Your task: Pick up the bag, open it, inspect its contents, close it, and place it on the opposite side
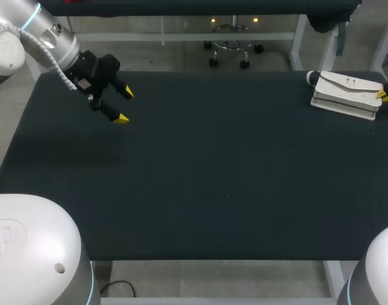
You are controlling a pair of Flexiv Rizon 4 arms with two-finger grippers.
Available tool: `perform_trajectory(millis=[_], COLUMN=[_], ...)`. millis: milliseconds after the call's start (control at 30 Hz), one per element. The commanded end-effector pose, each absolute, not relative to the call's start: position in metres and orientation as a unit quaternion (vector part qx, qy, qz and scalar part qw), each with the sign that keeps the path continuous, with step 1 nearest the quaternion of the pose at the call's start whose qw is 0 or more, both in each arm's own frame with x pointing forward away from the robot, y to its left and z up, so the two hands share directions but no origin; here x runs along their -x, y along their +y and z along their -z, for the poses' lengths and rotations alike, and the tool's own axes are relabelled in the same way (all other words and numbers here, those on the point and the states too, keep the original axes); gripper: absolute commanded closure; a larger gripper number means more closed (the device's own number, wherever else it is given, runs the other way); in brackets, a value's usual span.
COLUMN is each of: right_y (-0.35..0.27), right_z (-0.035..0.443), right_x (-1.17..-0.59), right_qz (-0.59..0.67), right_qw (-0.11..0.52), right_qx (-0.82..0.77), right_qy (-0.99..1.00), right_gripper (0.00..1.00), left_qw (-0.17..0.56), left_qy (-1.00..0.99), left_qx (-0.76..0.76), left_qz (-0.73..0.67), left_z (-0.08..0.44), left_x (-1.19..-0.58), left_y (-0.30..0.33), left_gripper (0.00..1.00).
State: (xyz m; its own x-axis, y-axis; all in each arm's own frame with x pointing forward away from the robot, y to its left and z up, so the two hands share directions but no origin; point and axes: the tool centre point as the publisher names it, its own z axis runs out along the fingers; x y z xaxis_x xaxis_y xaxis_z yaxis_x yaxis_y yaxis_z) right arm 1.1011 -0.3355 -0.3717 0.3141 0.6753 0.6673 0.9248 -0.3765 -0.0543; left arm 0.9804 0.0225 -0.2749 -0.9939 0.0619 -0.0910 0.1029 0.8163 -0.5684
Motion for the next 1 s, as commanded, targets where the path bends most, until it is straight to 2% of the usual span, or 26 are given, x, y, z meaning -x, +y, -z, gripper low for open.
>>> perform_trajectory(millis=[33,1000], right_y=[-0.333,-0.265], right_z=[0.371,0.361], right_x=[-1.102,-1.062], right_qz=[0.28,0.266], right_qw=[0.239,0.317], right_qx=[0.767,0.665], right_qy=[-0.525,-0.622], right_gripper=[1.0,1.0], left_qw=[0.035,0.035], left_qy=[0.952,0.952], left_qx=[-0.043,-0.043], left_qz=[0.301,0.301], left_z=[0.276,0.276], left_x=[-0.98,-0.98], left_y=[0.022,0.022], left_gripper=[0.0,0.0])
